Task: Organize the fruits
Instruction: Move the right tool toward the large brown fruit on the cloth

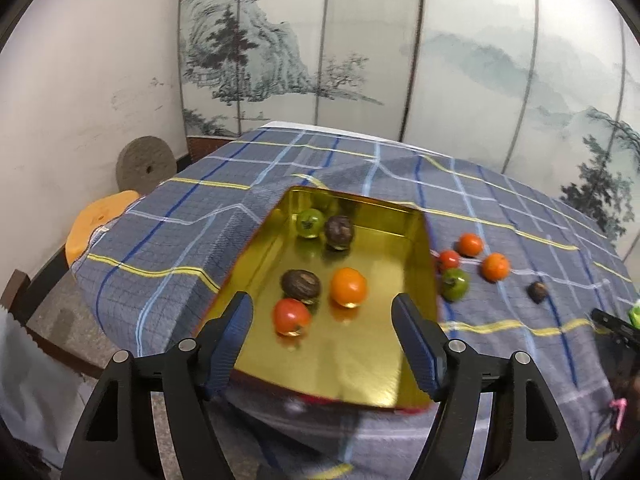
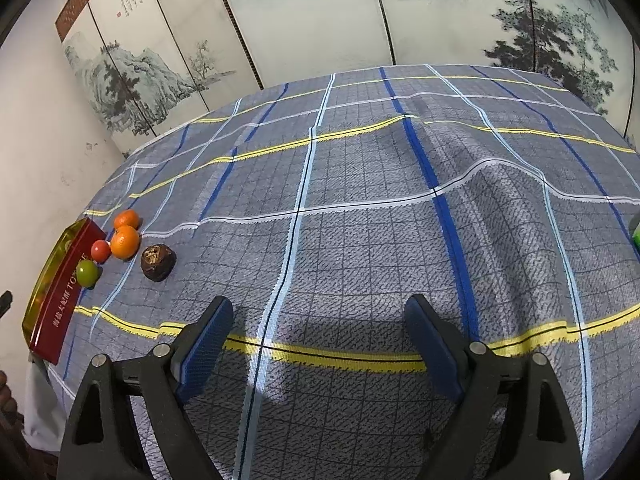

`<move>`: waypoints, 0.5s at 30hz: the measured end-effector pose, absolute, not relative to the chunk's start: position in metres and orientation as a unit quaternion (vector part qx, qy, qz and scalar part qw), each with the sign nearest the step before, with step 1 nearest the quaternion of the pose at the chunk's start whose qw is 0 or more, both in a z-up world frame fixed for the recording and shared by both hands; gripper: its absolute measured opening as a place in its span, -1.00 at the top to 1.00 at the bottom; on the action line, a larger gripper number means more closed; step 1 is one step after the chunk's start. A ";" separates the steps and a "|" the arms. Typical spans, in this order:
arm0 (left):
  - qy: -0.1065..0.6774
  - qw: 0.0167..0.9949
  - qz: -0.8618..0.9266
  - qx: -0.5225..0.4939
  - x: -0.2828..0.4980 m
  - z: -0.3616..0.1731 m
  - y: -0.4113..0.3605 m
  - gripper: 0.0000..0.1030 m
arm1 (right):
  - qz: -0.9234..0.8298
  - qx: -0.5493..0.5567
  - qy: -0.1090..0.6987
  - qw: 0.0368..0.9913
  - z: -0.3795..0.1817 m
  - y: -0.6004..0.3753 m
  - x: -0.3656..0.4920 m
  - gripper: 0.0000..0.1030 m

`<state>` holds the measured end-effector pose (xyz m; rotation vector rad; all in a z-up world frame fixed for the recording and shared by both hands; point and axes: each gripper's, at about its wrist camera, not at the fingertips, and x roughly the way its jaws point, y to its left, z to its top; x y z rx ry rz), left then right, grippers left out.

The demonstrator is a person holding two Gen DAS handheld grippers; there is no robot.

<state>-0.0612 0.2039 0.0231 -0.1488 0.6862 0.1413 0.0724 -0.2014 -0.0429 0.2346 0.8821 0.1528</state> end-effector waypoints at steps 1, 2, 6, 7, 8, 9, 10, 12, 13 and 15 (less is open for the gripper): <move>0.336 0.937 0.063 -0.072 -0.064 0.025 0.201 -0.41 | 0.071 0.107 0.428 0.895 -0.042 -0.199 0.072 -0.68; 0.338 0.937 0.053 -0.072 -0.068 0.026 0.197 -0.40 | 0.067 0.098 0.431 0.895 -0.041 -0.196 0.072 -0.67; 0.341 0.939 0.035 -0.039 -0.082 0.030 0.180 -0.41 | 0.109 0.071 0.408 0.904 -0.015 -0.178 0.064 -0.24; 0.340 0.939 0.031 -0.030 -0.086 0.030 0.175 -0.41 | 0.136 0.052 0.393 0.908 -0.001 -0.167 0.061 -0.24; 0.339 0.940 0.029 -0.024 -0.088 0.030 0.172 -0.41 | 0.157 0.035 0.386 0.908 0.008 -0.156 0.060 -0.24; 0.338 0.941 0.029 -0.019 -0.091 0.030 0.169 -0.41 | 0.179 0.016 0.383 0.906 0.014 -0.144 0.061 -0.22; 0.337 0.941 0.028 -0.018 -0.092 0.030 0.167 -0.41 | 0.196 0.000 0.386 0.902 0.017 -0.133 0.065 -0.21; 0.342 0.939 0.026 -0.021 -0.095 0.028 0.165 -0.41 | 0.217 -0.017 0.395 0.892 0.014 -0.119 0.073 -0.21; 0.345 0.938 0.024 -0.024 -0.095 0.027 0.166 -0.41 | 0.226 -0.027 0.401 0.888 0.010 -0.113 0.078 -0.21; 0.349 0.936 0.022 -0.028 -0.097 0.026 0.168 -0.41 | 0.234 -0.033 0.411 0.880 0.002 -0.107 0.086 -0.21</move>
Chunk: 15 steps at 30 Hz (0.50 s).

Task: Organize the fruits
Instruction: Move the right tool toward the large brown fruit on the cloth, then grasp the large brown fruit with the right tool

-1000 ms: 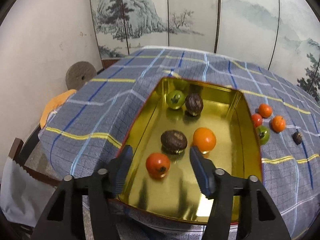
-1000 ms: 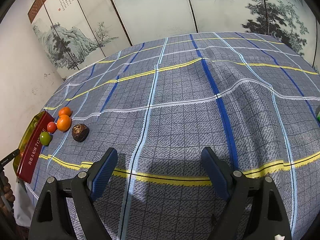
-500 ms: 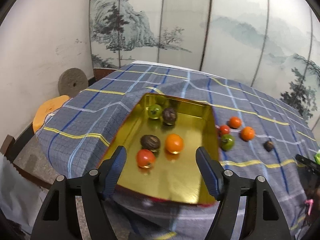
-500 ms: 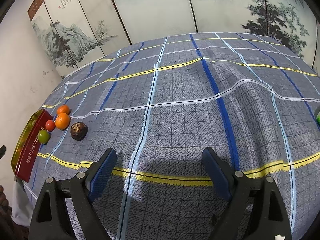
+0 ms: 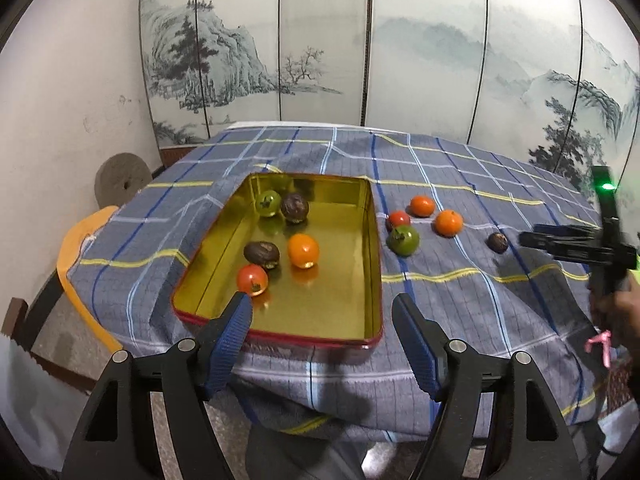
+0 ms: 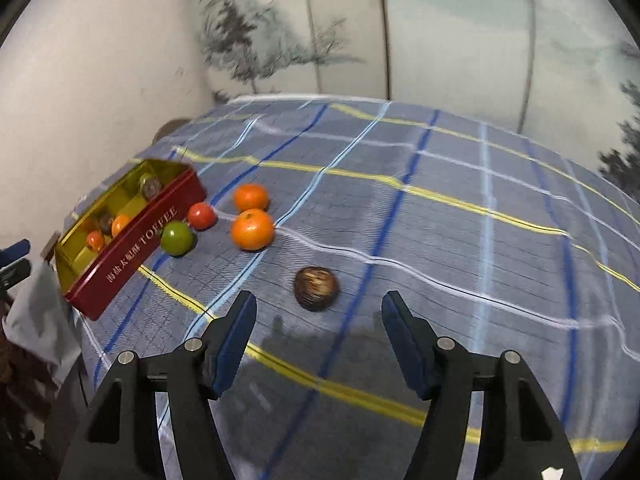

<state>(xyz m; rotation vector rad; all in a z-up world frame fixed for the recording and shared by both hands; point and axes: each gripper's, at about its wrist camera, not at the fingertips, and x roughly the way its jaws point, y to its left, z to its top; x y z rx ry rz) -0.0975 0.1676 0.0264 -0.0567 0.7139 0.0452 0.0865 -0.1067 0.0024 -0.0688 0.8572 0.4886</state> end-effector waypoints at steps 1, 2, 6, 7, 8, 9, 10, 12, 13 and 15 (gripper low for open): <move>0.350 0.936 0.023 -0.028 -0.099 0.026 0.169 -0.41 | 0.237 -0.032 0.419 0.876 -0.003 -0.108 0.091 -0.21; 0.350 0.936 0.024 -0.029 -0.100 0.026 0.170 -0.42 | 0.238 -0.034 0.424 0.873 -0.005 -0.107 0.095 -0.20; 0.361 0.932 0.024 -0.039 -0.098 0.022 0.175 -0.43 | 0.230 -0.055 0.438 0.867 -0.013 -0.110 0.104 -0.20; 0.364 0.930 0.024 -0.044 -0.096 0.021 0.176 -0.43 | 0.231 -0.056 0.439 0.866 -0.015 -0.110 0.106 -0.20; 0.367 0.929 0.022 -0.048 -0.095 0.019 0.177 -0.43 | 0.231 -0.059 0.440 0.866 -0.016 -0.106 0.106 -0.20; 0.369 0.928 0.022 -0.051 -0.094 0.018 0.177 -0.43 | 0.231 -0.062 0.441 0.865 -0.017 -0.108 0.108 -0.20; 0.372 0.926 0.021 -0.053 -0.092 0.016 0.178 -0.43 | 0.231 -0.065 0.443 0.864 -0.019 -0.110 0.111 -0.20; 0.375 0.925 0.019 -0.057 -0.091 0.014 0.177 -0.43 | 0.232 -0.065 0.449 0.861 -0.022 -0.106 0.115 -0.18; 0.376 0.925 0.018 -0.057 -0.091 0.014 0.177 -0.43 | 0.232 -0.068 0.452 0.859 -0.023 -0.104 0.117 -0.16; 0.377 0.924 0.017 -0.056 -0.090 0.012 0.176 -0.43 | 0.231 -0.073 0.461 0.854 -0.029 -0.104 0.119 -0.06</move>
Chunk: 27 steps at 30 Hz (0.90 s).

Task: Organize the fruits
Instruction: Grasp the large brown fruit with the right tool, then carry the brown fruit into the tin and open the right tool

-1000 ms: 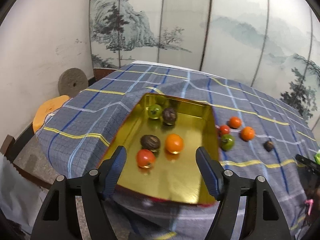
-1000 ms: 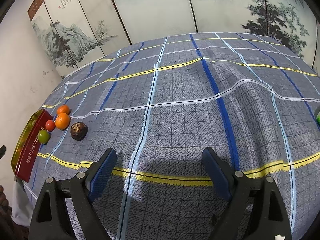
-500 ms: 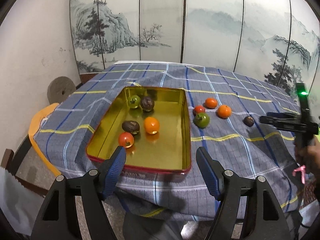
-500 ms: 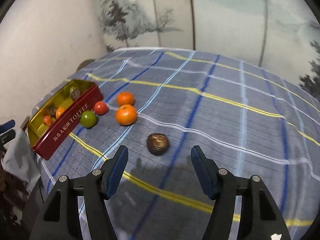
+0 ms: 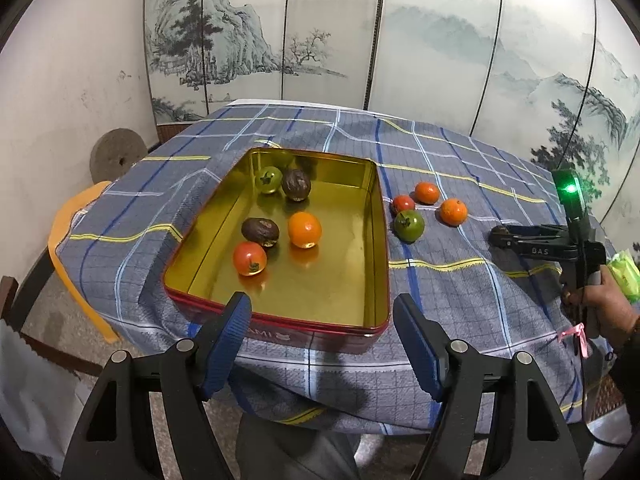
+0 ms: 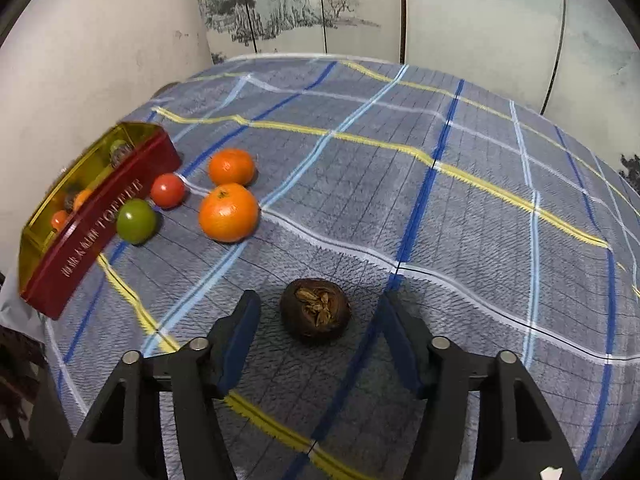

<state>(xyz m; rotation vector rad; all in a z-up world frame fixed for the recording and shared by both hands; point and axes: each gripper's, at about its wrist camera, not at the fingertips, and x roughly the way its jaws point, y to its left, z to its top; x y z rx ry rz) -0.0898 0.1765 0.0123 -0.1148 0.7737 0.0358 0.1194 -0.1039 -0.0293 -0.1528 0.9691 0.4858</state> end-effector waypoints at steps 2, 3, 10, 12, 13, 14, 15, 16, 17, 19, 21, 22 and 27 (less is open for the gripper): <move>0.377 0.924 0.018 -0.056 -0.090 0.012 0.176 -0.43 | 0.234 -0.079 0.455 0.855 -0.029 -0.107 0.117 0.15; 0.377 0.924 0.019 -0.056 -0.089 0.012 0.176 -0.43 | 0.232 -0.083 0.454 0.857 -0.028 -0.111 0.115 0.35; 0.364 0.928 0.029 -0.077 -0.094 0.017 0.188 -0.43 | 0.241 -0.054 0.429 0.869 -0.006 -0.120 0.081 0.36; 0.362 0.927 0.034 -0.087 -0.095 0.017 0.195 -0.43 | 0.253 -0.034 0.416 0.873 0.005 -0.123 0.063 0.36; 0.362 0.927 0.035 -0.090 -0.095 0.017 0.197 -0.43 | 0.258 -0.029 0.411 0.874 0.009 -0.119 0.058 0.36; 0.362 0.927 0.037 -0.092 -0.095 0.017 0.200 -0.43 | 0.263 -0.025 0.406 0.875 0.015 -0.119 0.050 0.36; 0.363 0.926 0.040 -0.093 -0.096 0.016 0.201 -0.43 | 0.271 -0.024 0.401 0.875 0.022 -0.121 0.040 0.36; 0.363 0.926 0.043 -0.093 -0.097 0.016 0.203 -0.43 | 0.278 -0.025 0.397 0.874 0.027 -0.117 0.034 0.36; 0.363 0.926 0.044 -0.094 -0.098 0.016 0.205 -0.43 | 0.284 -0.027 0.394 0.873 0.031 -0.105 0.031 0.36; 0.363 0.926 0.049 -0.096 -0.100 0.016 0.208 -0.43 | 0.299 -0.032 0.387 0.872 0.043 -0.098 0.020 0.36; 0.361 0.926 0.057 -0.091 -0.104 0.016 0.211 -0.43 | 0.313 -0.033 0.383 0.869 0.050 -0.078 0.019 0.36; 0.361 0.927 0.059 -0.090 -0.105 0.015 0.212 -0.43 | 0.321 -0.033 0.380 0.867 0.054 -0.071 0.016 0.36; 0.361 0.926 0.076 -0.079 -0.112 0.013 0.220 -0.43 | 0.358 -0.050 0.374 0.854 0.063 -0.001 0.018 0.36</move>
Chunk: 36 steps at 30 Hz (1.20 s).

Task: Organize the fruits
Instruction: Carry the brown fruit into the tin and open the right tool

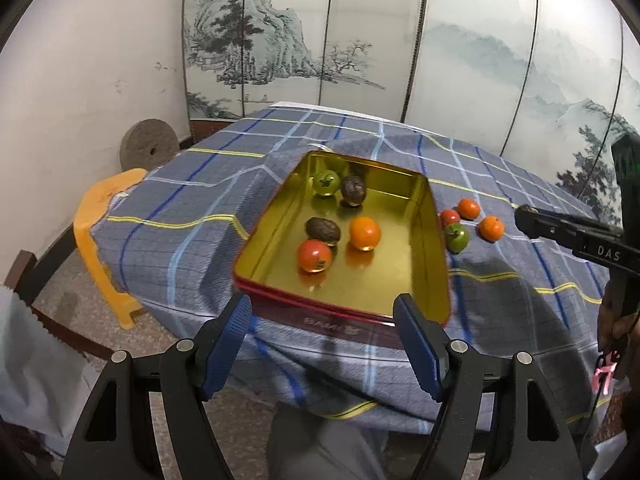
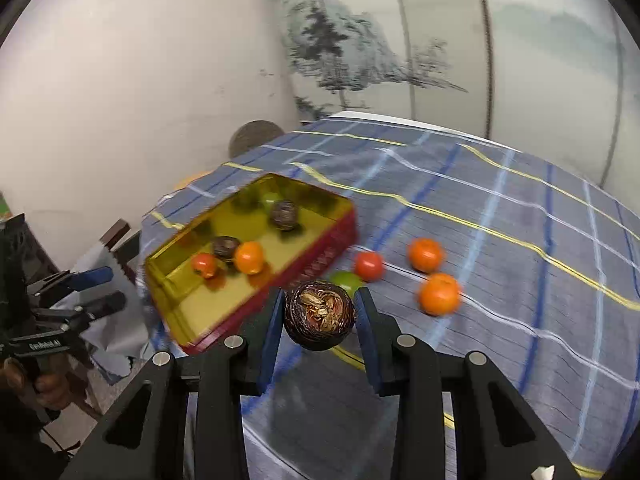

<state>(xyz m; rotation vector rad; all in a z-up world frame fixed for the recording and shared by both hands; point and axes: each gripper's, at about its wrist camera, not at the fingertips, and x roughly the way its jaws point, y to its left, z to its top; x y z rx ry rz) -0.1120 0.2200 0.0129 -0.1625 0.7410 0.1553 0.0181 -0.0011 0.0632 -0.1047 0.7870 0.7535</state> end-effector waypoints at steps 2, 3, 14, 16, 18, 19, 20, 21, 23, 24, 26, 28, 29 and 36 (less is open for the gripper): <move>0.362 0.926 0.082 -0.077 -0.114 0.013 0.224 -0.43 | 0.368 -0.057 0.375 0.849 0.062 0.030 0.033 0.36; 0.361 0.926 0.085 -0.077 -0.116 0.013 0.226 -0.43 | 0.375 -0.059 0.375 0.846 0.063 0.040 0.033 0.36; 0.360 0.924 0.103 -0.075 -0.122 0.011 0.241 -0.43 | 0.419 -0.086 0.386 0.817 0.052 0.123 0.033 0.35; 0.360 0.924 0.105 -0.074 -0.122 0.010 0.242 -0.43 | 0.420 -0.089 0.390 0.815 0.049 0.130 0.033 0.35; 0.360 0.924 0.107 -0.074 -0.123 0.009 0.244 -0.43 | 0.424 -0.093 0.393 0.811 0.046 0.138 0.031 0.35; 0.360 0.924 0.108 -0.073 -0.124 0.008 0.245 -0.43 | 0.426 -0.095 0.395 0.808 0.044 0.143 0.030 0.35; 0.359 0.924 0.110 -0.073 -0.124 0.008 0.246 -0.43 | 0.427 -0.096 0.396 0.807 0.042 0.145 0.030 0.35; 0.359 0.924 0.112 -0.072 -0.124 0.007 0.247 -0.43 | 0.428 -0.097 0.397 0.806 0.041 0.148 0.029 0.35; 0.360 0.923 0.115 -0.069 -0.125 0.006 0.249 -0.43 | 0.431 -0.100 0.399 0.803 0.039 0.155 0.028 0.35; 0.361 0.923 0.116 -0.069 -0.125 0.006 0.249 -0.43 | 0.431 -0.102 0.400 0.802 0.038 0.158 0.028 0.35; 0.363 0.922 0.119 -0.067 -0.125 0.004 0.251 -0.43 | 0.433 -0.105 0.401 0.800 0.036 0.164 0.027 0.35; 0.362 0.922 0.122 -0.065 -0.126 0.003 0.252 -0.44 | 0.434 -0.108 0.403 0.798 0.034 0.169 0.026 0.35; 0.363 0.921 0.124 -0.065 -0.126 0.002 0.253 -0.46 | 0.434 -0.108 0.405 0.798 0.033 0.170 0.026 0.35; 0.362 0.921 0.131 -0.057 -0.127 -0.001 0.254 -0.51 | 0.431 -0.114 0.412 0.794 0.026 0.179 0.026 0.34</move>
